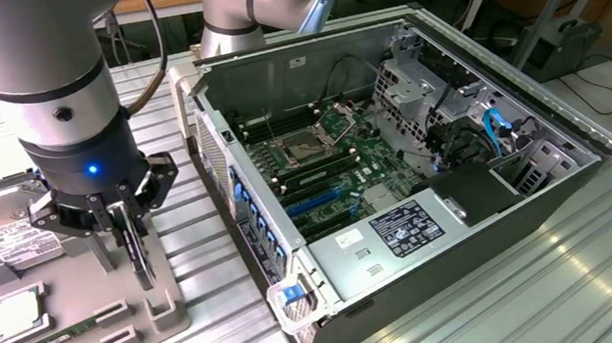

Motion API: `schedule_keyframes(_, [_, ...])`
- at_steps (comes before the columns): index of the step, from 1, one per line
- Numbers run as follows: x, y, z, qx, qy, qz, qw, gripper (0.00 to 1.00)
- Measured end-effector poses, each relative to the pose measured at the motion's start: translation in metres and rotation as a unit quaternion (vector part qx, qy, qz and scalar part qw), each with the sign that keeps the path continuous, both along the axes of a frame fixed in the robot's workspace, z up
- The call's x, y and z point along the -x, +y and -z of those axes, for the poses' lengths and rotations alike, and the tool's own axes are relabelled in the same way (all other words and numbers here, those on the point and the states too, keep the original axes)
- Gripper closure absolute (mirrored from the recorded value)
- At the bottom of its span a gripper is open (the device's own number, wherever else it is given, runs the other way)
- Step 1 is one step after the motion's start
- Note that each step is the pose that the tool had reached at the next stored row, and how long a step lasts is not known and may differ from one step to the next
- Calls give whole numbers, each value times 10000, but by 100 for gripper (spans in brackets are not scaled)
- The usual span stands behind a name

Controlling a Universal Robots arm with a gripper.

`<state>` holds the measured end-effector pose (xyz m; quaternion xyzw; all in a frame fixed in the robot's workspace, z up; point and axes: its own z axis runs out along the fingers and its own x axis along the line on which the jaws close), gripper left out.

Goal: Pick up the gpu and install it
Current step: 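Pick up the gpu and move the gpu toward the slot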

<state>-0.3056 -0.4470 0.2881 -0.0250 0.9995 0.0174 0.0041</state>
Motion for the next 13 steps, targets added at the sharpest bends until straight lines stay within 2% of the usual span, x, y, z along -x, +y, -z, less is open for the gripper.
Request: schedule_keyframes(13, [0,0,-55,0,-1,0,10000,73])
